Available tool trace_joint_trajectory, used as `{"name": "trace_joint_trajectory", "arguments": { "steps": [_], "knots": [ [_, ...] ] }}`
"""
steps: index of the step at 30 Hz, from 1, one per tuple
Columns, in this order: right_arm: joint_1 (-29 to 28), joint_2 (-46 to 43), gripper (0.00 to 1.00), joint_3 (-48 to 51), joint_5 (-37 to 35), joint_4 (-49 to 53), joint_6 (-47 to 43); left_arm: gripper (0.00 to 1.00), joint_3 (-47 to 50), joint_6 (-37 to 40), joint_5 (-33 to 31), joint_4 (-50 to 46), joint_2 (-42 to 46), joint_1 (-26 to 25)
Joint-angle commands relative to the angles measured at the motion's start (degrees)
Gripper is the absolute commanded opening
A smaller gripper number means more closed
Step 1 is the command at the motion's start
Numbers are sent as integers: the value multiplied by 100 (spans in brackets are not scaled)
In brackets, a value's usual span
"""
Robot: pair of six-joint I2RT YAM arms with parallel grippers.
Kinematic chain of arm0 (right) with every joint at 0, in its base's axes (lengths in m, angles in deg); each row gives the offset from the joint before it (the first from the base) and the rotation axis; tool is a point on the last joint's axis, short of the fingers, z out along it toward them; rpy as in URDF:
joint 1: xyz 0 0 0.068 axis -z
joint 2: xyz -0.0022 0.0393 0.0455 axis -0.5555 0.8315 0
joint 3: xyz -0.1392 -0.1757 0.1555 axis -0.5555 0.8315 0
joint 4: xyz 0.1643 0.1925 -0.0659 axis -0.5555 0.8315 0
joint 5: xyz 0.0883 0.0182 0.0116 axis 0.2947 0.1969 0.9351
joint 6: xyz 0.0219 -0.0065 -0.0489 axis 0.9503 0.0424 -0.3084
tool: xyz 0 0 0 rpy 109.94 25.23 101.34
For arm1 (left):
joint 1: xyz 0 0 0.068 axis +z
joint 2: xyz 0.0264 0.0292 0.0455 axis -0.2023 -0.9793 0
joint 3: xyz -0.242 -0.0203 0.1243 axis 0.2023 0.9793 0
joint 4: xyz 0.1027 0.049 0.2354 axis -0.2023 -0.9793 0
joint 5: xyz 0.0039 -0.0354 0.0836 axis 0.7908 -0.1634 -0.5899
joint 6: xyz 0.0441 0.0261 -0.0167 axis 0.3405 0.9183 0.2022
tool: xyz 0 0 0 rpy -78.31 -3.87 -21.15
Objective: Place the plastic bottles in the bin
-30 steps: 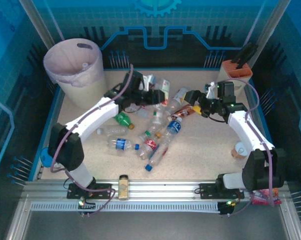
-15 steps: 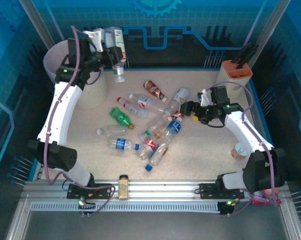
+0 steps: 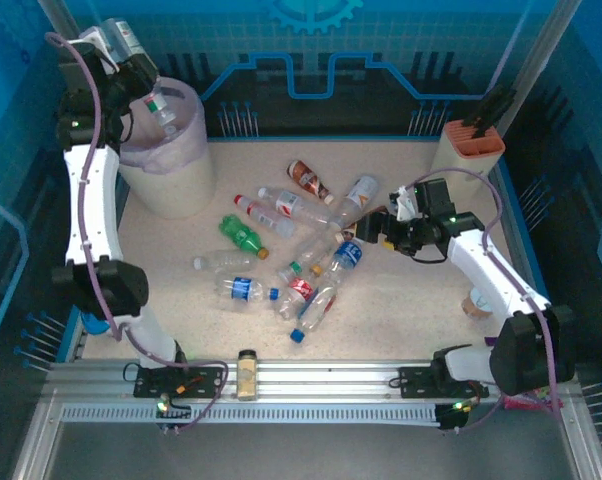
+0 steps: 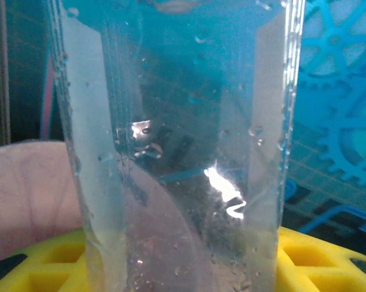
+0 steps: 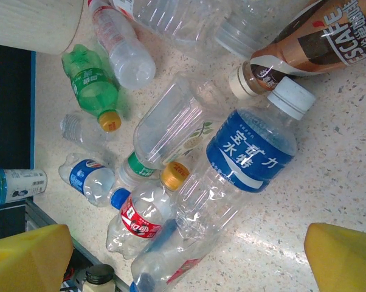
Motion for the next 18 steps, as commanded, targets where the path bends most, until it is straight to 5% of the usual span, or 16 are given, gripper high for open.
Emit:
{"name": "trace_joint_trajectory", "arguments": {
  "steps": [1, 18],
  "knots": [
    [-87, -278, 99, 116, -111, 129, 62, 0, -520, 129, -182, -510, -575, 21],
    [-86, -902, 99, 465, -514, 274, 183, 0, -964, 1081, -509, -1695, -2304, 11]
  ]
}}
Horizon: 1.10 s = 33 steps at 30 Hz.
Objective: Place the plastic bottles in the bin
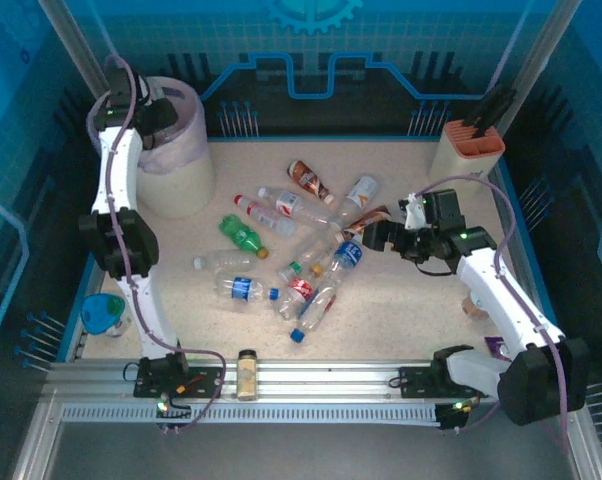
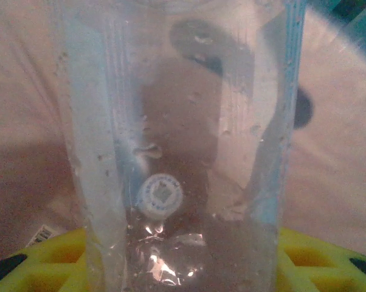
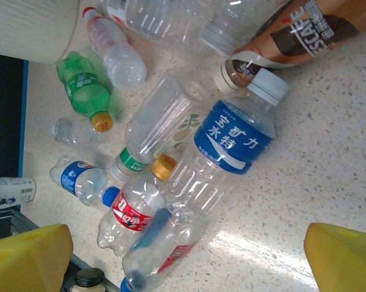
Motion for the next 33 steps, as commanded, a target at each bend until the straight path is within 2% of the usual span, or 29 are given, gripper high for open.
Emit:
{"name": "trace_joint_trajectory", "arguments": {
  "steps": [1, 9, 13, 18, 21, 23, 25, 29, 33],
  "knots": [
    [-86, -104, 99, 78, -103, 128, 67, 0, -100, 450, -69, -362, -236, 7],
    [-85, -151, 100, 175, -241, 97, 146, 0, -29, 730, 124, -548, -575, 7],
    [-86, -207, 100, 209, -341, 70, 139, 22, 62, 730, 116, -551, -622, 8],
    [-38, -407, 100, 366, -731, -47, 384, 65, 191, 746, 156, -506, -549, 6],
    [-29, -539, 100, 463, -981, -67, 541, 85, 200, 775, 192, -481, -480, 6],
    [-23, -575, 100, 485, -1015, -105, 576, 93, 191, 790, 204, -464, -428, 6],
    [-20, -528, 100, 469, -969, -114, 616, 99, 173, 807, 221, -454, -366, 6],
    [-17, -285, 100, 527, -736, -303, 875, 99, -38, 809, 484, -471, -291, 15],
    [-32, -14, 100, 705, -613, -950, 1480, 99, -549, 853, 578, -745, -218, 14]
  ]
}}
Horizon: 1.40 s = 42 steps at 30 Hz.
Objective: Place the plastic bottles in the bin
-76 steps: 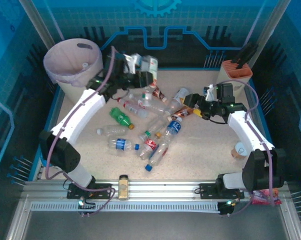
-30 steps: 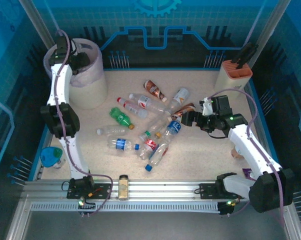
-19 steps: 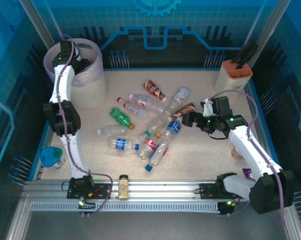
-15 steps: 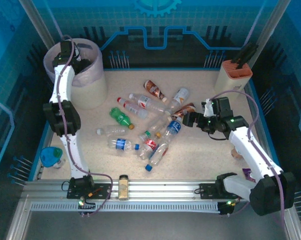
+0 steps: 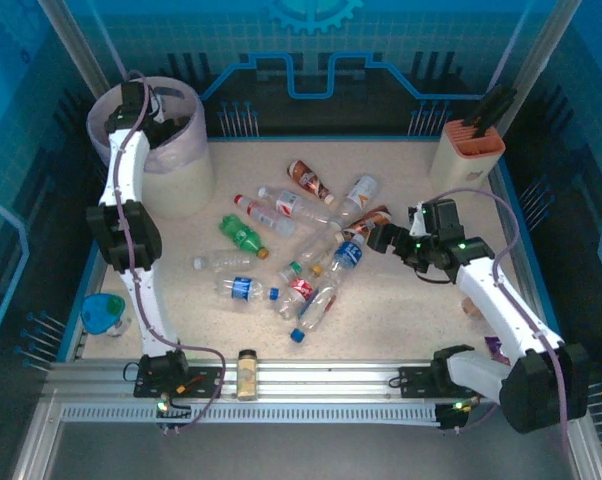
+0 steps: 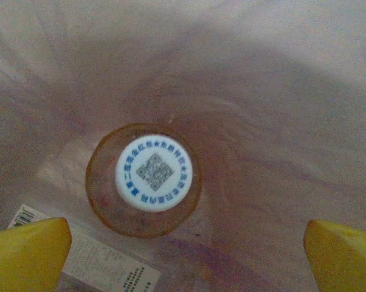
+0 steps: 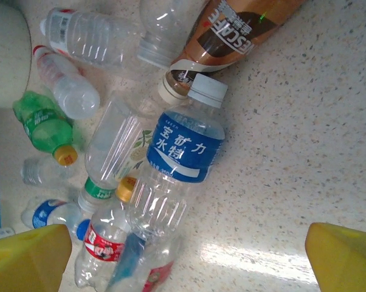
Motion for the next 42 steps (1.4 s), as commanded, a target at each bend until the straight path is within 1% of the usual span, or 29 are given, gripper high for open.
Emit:
{"name": "trace_joint_trajectory", "arguments": {
  "steps": [1, 4, 6, 7, 9, 10, 11, 14, 16, 18, 19, 20, 23, 28, 31, 34, 38, 42],
  "knots": [
    [-29, 241, 99, 128, 114, -649, 652, 99, -528, 175, 227, -228, 359, 14],
    [10, 507, 97, 204, -138, -1129, 989, 99, -611, 281, 190, -191, 670, 14],
    [105, 707, 97, 267, -177, -1487, 1230, 99, -612, 334, 180, -145, 892, 14],
    [142, 829, 95, 304, -173, -1714, 1363, 99, -611, 373, 172, -134, 1005, 14],
    [192, 1030, 88, 328, -276, -2014, 1597, 99, -607, 469, 96, -141, 1210, 14],
    [201, 1152, 85, 292, -386, -2087, 1673, 99, -612, 534, 11, -157, 1320, 12],
    [196, 1279, 85, 215, -498, -2096, 1752, 99, -595, 606, -86, -181, 1437, 14],
    [198, 1669, 87, -132, -861, -1859, 1916, 99, -489, 621, -245, -240, 1848, 21],
    [193, 1938, 86, -455, -1104, -1611, 1964, 99, -244, 336, 70, -177, 2269, 17],
    [197, 2163, 86, -575, -1245, -1690, 2059, 99, 385, -38, 616, 122, 2823, -37],
    [196, 2272, 85, -601, -1291, -1796, 2135, 99, 820, -179, 778, 348, 3185, -162],
    [208, 2390, 84, -643, -1336, -1891, 2203, 99, 1291, -171, 776, 556, 3520, -366],
    [235, 2750, 83, -839, -1397, -2008, 2338, 99, 2375, -19, 484, 794, 4283, -1186],
    [265, 3212, 79, -1138, -1488, -2154, 2505, 99, 3987, -328, 538, 1202, 5218, -2294],
    [271, 3424, 78, -1262, -1501, -2314, 2628, 99, 4788, -548, 396, 1308, 5642, -2968],
    [246, 3655, 80, -1389, -1512, -2394, 2739, 99, 5610, -914, 183, 1431, 5969, -3577],
    [211, 3928, 80, -1463, -1573, -2553, 2917, 99, 6695, -1486, 177, 1771, 6159, -4053],
    [176, 4120, 80, -1574, -1655, -2575, 3016, 99, 7396, -1952, 154, 2267, 6190, -4271]
  ]
}}
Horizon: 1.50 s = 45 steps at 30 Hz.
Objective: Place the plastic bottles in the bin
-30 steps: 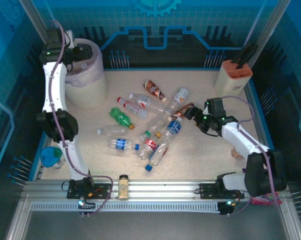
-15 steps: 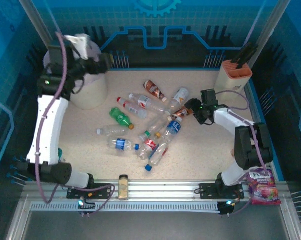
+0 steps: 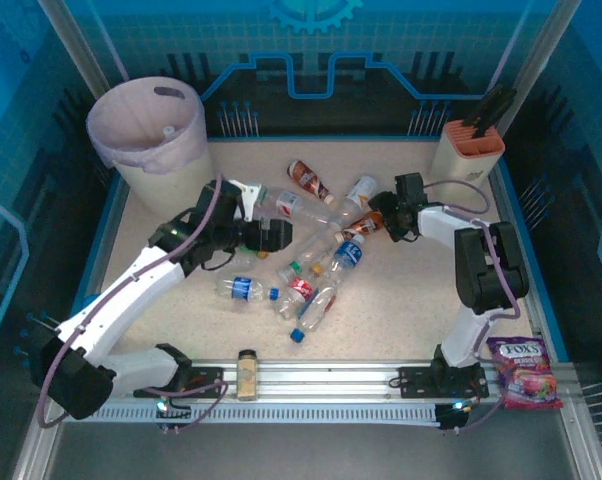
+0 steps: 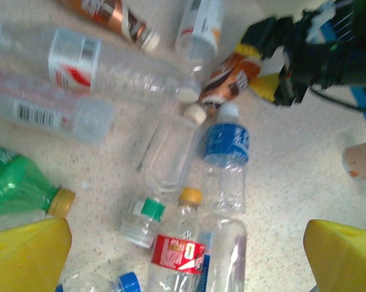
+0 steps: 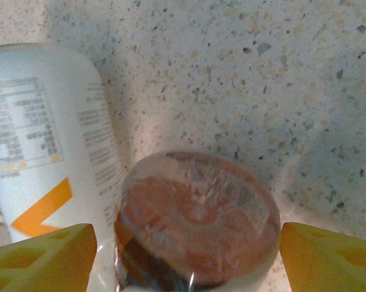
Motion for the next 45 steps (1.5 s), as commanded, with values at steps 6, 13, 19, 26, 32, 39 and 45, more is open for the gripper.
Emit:
{"name": "trace_joint_trajectory", "arguments": {
  "steps": [6, 13, 19, 26, 32, 39, 45],
  "knots": [
    [-31, 296, 68, -301, -263, -106, 292, 99, 984, -914, -39, 1384, -56, -226],
    [5, 160, 50, -317, -305, -179, 261, 99, 982, -919, -36, 1615, -194, -224],
    [138, -236, 48, -268, -210, -73, 69, 99, 804, -850, 2, 1504, -235, -223],
    [153, -1040, 47, -156, 66, 101, -1485, 99, 341, -785, 456, 1468, -526, -229],
    [154, -1750, 39, -319, 983, 624, -2885, 99, -35, -801, 1203, 1980, -969, -232],
    [12, -1839, 43, -829, 3273, 1208, -3360, 99, -580, -755, 1714, 2276, -1690, -458],
    [-267, -1747, 44, -707, 4066, 573, -2733, 99, -836, -969, 1781, 2608, -2253, -675]
  ]
}}
